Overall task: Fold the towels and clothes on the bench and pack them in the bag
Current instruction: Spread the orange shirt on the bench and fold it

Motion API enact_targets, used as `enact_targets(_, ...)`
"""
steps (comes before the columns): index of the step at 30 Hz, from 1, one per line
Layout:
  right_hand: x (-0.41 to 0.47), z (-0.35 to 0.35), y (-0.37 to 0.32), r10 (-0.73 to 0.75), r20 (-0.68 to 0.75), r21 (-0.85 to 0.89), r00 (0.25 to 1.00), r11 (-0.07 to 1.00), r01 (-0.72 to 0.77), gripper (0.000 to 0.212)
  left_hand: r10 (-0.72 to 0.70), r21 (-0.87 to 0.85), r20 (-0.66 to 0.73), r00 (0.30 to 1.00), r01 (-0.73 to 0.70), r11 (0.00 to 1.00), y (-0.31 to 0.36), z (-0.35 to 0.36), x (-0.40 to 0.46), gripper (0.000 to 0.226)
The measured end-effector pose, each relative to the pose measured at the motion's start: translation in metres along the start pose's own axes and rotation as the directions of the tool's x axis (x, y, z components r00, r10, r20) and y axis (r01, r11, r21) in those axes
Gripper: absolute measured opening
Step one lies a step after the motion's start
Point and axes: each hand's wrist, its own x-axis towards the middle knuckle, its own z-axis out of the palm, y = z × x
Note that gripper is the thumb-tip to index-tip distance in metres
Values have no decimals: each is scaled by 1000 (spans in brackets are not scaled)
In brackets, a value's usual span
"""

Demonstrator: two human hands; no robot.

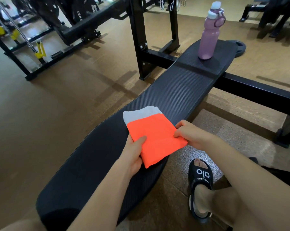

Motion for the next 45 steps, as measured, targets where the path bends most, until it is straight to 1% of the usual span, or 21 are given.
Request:
enact_targets(2,-15,6,2,4,53,18,999,1000,-5,19,27,99,11,1000,-28,995,3,-7,-15,41)
enact_targets(4,-33,12,3,0,137,62,991,998,-8,27,50,168,11,999,-51,984,6,-14,-30,40)
enact_targets(7,-63,16,4,38,263,126,964,989,-73,32,72,191,48,996,-80,978,13,-27,-55,40)
enact_targets(9,-83,14,7,38,317,172,948,980,-97,35,85,201,88,992,-101,974,19,-32,-73,42)
enact_targets(12,-116,14,13,47,331,243,943,961,-133,12,124,186,186,975,-159,970,29,-33,-105,40)
enact_targets(13,-128,17,16,50,331,251,942,958,-140,13,137,186,229,964,-182,966,33,-32,-116,40)
enact_targets(14,-139,19,21,48,331,270,943,952,-144,23,151,196,274,950,-209,958,36,-30,-128,40)
enact_targets(17,-163,28,36,1,385,399,923,902,-167,68,165,247,391,905,-276,929,41,-26,-161,43)
enact_targets(18,-172,31,40,-25,400,438,916,884,-167,76,166,264,419,893,-295,919,42,-25,-171,43)
enact_targets(20,-190,40,49,-110,427,516,898,845,-142,76,162,318,476,864,-341,885,43,-25,-190,43)
enact_targets(21,-200,46,53,-172,435,567,884,815,-120,68,151,344,502,851,-358,868,44,-24,-199,43)
enact_targets(22,-210,51,56,-235,415,617,879,783,-82,58,139,365,524,841,-368,855,45,-23,-207,43)
enact_targets(24,-229,56,62,-308,305,687,901,727,16,39,119,400,547,829,-383,833,50,-19,-218,41)
enact_targets(26,-239,53,66,-332,226,712,916,698,77,31,97,448,549,830,-390,805,56,-15,-225,43)
enact_targets(29,-255,38,67,-309,163,679,937,724,121,21,47,523,547,835,-386,760,60,-8,-230,46)
enact_targets(31,-264,23,67,-286,99,638,953,754,160,19,39,535,546,837,-384,753,58,-1,-231,45)
enact_targets(34,-285,5,62,-294,21,637,956,741,214,17,45,513,572,819,-401,759,51,11,-229,41)
enact_targets(36,-295,-7,60,-308,-23,635,951,730,252,11,47,489,605,795,-417,766,45,21,-227,38)
enact_targets(39,-307,-20,64,-280,-26,651,960,724,229,10,46,457,645,763,-434,776,38,37,-222,41)
enact_targets(42,-317,-31,74,-243,-42,638,969,740,213,10,1,461,689,725,-439,772,33,54,-216,37)
enact_targets(45,-328,-40,83,-168,-86,630,982,755,184,25,-65,492,721,690,-444,749,27,71,-207,41)
